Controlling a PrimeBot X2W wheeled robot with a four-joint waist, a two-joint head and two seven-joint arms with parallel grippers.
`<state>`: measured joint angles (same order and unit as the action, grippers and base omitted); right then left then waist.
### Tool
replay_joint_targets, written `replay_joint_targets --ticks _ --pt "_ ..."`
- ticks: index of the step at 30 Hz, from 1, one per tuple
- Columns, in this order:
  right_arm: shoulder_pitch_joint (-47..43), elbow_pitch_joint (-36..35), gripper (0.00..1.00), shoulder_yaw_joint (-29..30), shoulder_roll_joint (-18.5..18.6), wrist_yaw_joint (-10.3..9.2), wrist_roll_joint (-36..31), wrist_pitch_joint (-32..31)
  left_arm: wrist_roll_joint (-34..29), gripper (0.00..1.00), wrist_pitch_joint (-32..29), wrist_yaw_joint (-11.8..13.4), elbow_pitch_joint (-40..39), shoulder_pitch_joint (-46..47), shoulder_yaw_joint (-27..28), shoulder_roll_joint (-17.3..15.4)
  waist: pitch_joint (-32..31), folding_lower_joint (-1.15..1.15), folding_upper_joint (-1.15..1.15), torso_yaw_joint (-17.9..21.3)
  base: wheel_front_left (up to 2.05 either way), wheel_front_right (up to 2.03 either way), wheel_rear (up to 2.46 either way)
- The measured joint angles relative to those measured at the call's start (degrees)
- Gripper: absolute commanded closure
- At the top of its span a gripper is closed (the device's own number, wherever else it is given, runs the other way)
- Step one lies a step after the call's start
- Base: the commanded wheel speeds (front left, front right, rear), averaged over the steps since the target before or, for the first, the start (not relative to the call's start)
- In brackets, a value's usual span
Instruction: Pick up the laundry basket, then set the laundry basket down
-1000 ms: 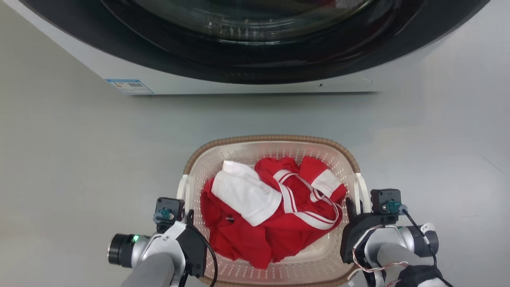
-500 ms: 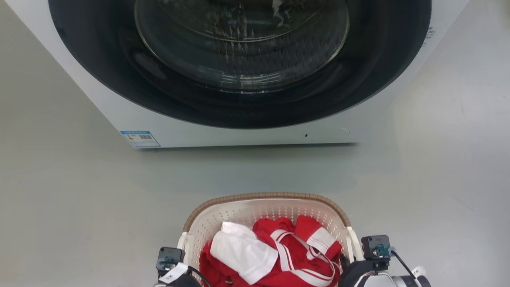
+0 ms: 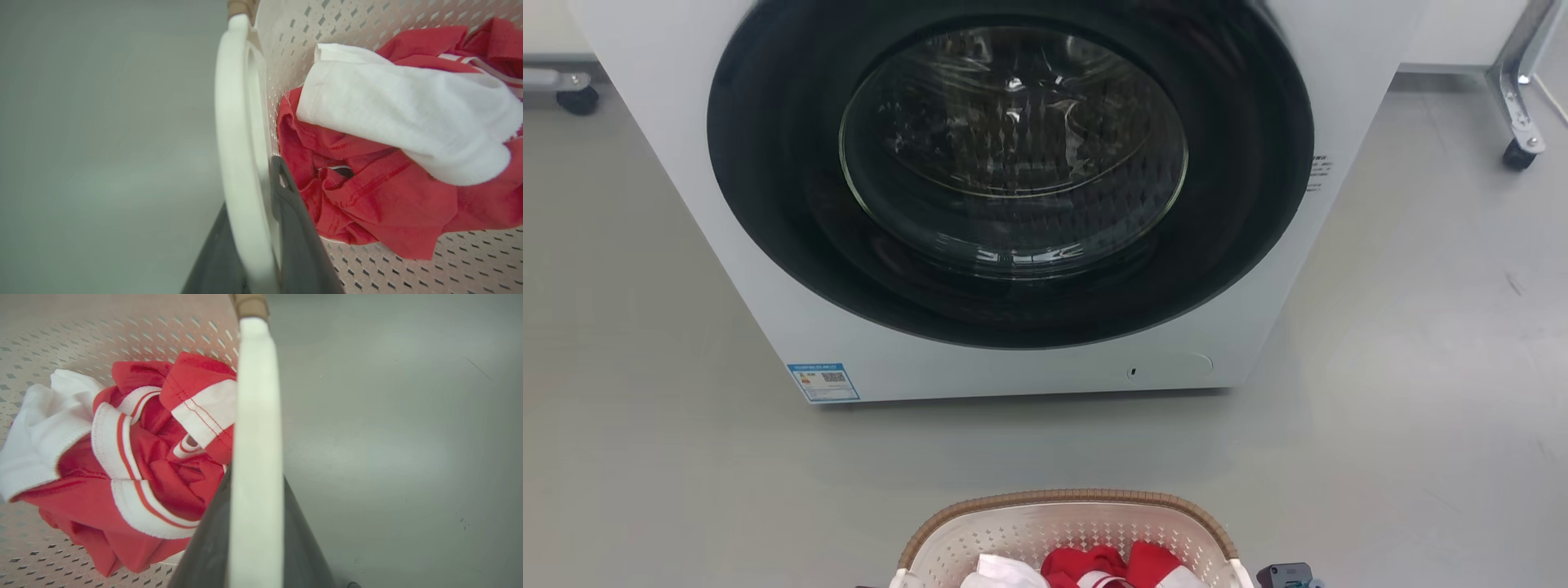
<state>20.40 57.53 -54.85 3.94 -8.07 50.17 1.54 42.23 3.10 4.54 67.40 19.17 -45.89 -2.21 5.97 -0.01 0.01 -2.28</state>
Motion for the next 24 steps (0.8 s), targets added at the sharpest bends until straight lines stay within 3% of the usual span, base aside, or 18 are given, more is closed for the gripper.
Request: replay_joint_targets --ticks 8,24 --pt "-0.2 -0.1 1.00 -1.1 0.0 0.00 1.6 -0.9 0.5 1.00 -0.3 0.0 0.1 0.0 -0.5 0.0 -3.0 0.00 0.00 0.8 0.00 0.00 0.00" --pt "0.2 0.4 1.00 -2.9 0.0 0.00 3.9 -1.0 1.1 1.00 -0.6 0.3 0.1 0.0 -1.0 -0.1 -2.8 0.01 -0.01 0.9 0.00 0.00 0.00"
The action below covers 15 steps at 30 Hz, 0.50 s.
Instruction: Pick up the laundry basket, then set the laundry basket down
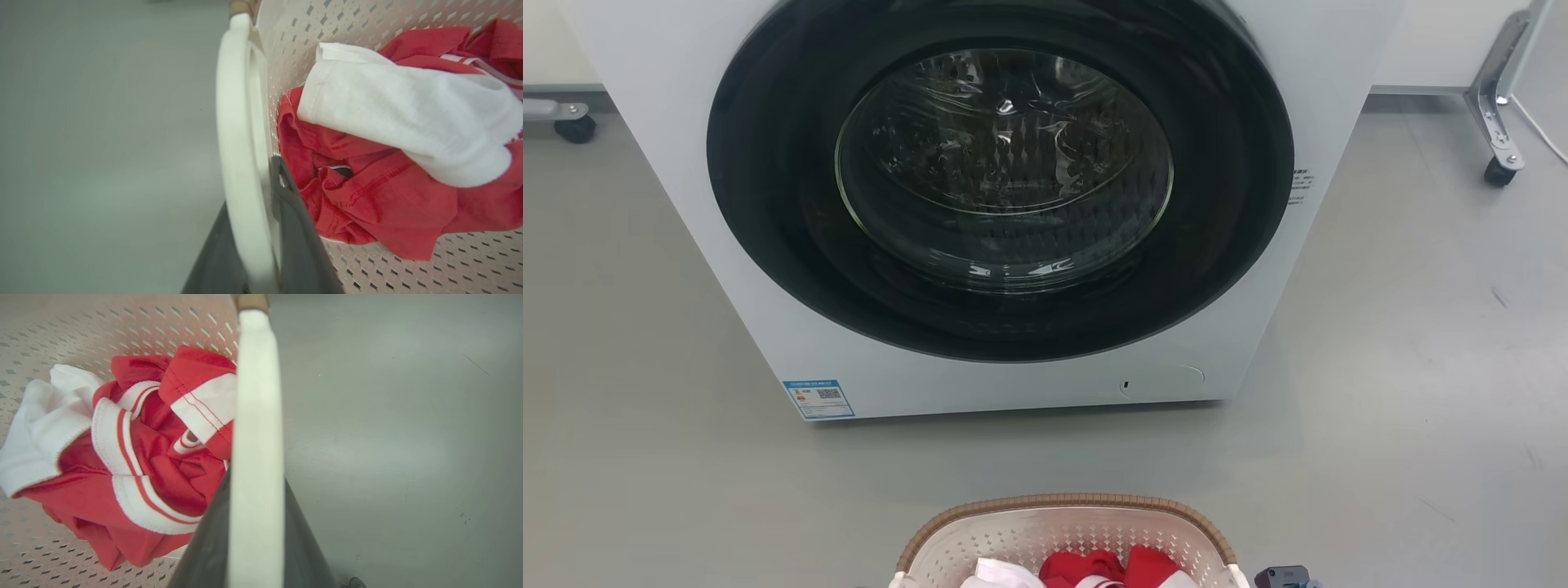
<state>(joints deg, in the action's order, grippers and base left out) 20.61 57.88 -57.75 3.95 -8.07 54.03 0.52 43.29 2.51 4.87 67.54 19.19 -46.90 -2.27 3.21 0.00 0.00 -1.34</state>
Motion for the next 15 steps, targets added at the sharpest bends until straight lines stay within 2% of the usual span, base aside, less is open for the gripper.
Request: replay_joint_targets --ticks 15 --pt "1.1 0.3 1.00 -1.7 0.0 0.00 1.5 0.1 0.2 1.00 -0.1 0.2 0.0 0.3 -0.4 -0.1 0.7 0.00 -0.01 -0.1 0.00 0.00 0.00"
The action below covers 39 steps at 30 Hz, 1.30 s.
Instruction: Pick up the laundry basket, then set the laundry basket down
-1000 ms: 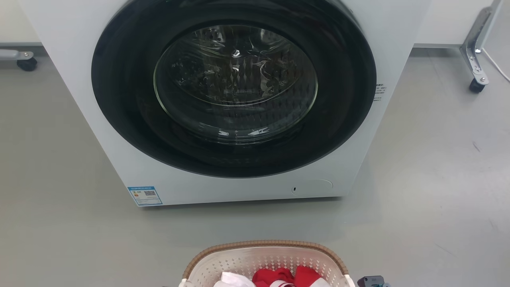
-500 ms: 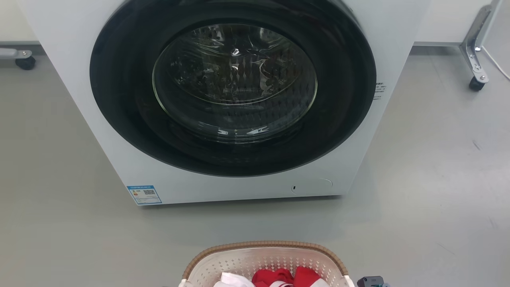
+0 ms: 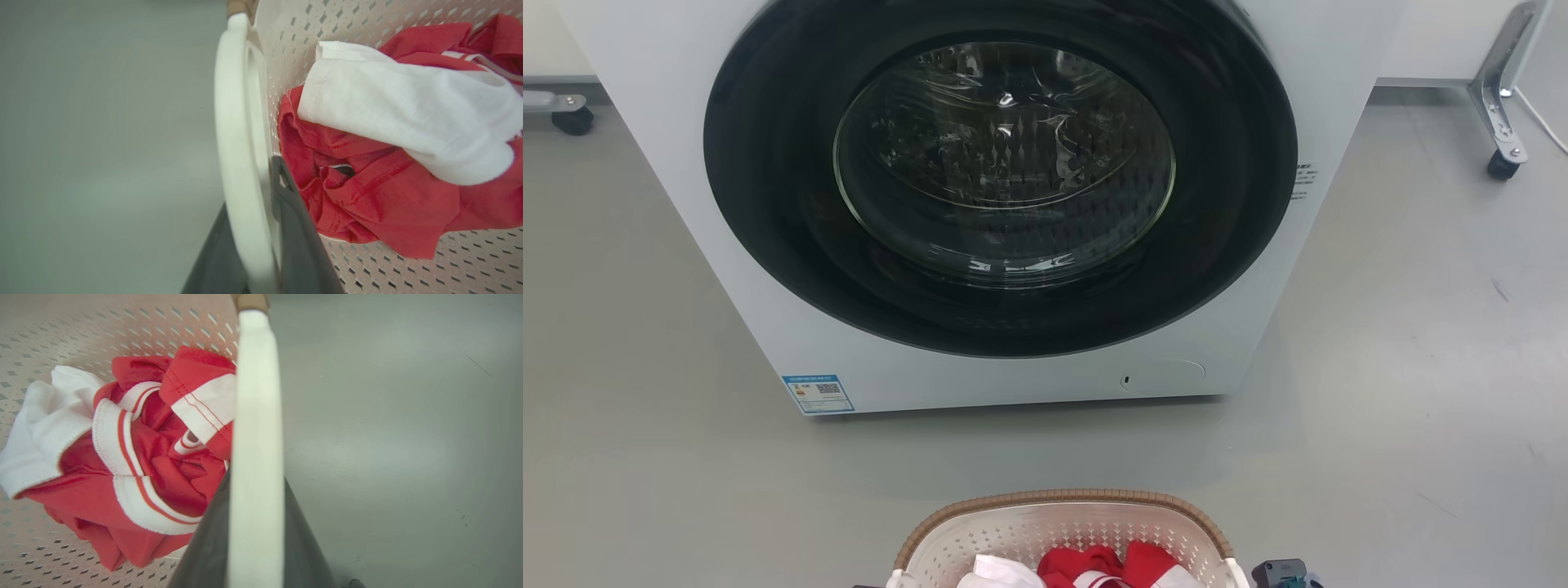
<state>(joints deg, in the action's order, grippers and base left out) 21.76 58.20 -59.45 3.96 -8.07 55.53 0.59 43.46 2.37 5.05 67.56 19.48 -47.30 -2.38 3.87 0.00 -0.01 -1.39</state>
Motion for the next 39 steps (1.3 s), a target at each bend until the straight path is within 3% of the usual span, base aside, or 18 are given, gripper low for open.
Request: replay_joint_targets --ticks 29,39 --pt "1.4 0.6 1.00 -2.6 0.0 0.00 2.5 1.2 1.4 1.00 0.3 0.1 0.4 0.7 -1.0 -0.1 2.0 0.00 0.00 0.0 0.00 0.00 0.00" --pt "6.9 1.1 1.00 -2.7 0.1 0.00 2.8 1.8 1.5 1.00 1.3 0.5 0.4 5.4 -1.0 -0.2 5.3 0.00 0.00 -0.1 0.00 0.00 0.00"
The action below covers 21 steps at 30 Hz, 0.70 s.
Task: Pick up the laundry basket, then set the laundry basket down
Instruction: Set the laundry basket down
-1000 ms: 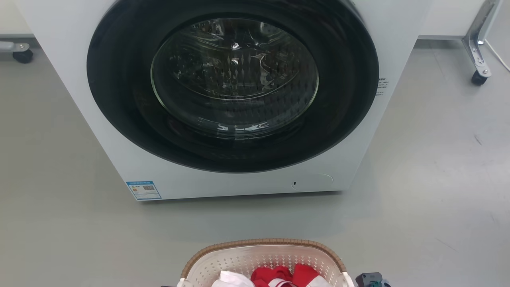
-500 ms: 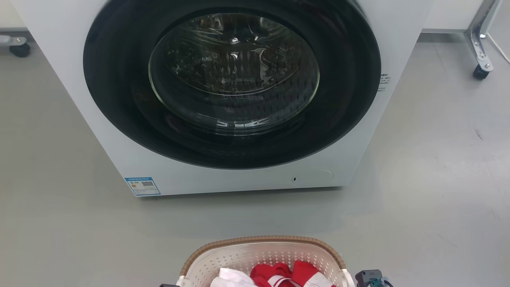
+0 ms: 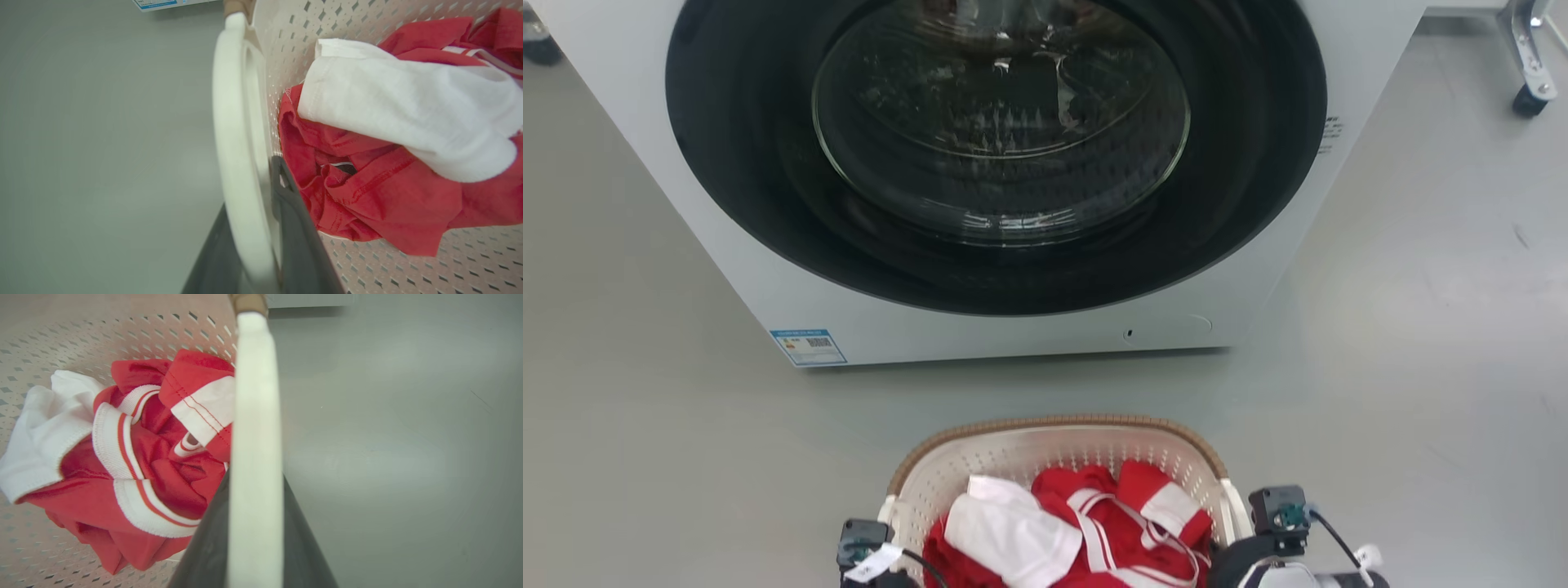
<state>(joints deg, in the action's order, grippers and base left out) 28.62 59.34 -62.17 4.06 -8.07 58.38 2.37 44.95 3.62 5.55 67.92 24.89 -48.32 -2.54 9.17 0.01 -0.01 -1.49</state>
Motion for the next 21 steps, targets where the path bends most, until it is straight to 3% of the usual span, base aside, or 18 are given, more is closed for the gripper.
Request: replay_joint_targets --ticks 21 --pt "18.1 4.5 1.00 1.6 0.0 0.02 -1.9 2.4 -1.8 1.00 1.6 0.5 -0.9 16.5 0.9 -0.2 15.1 0.01 0.00 -1.3 0.00 0.00 0.00"
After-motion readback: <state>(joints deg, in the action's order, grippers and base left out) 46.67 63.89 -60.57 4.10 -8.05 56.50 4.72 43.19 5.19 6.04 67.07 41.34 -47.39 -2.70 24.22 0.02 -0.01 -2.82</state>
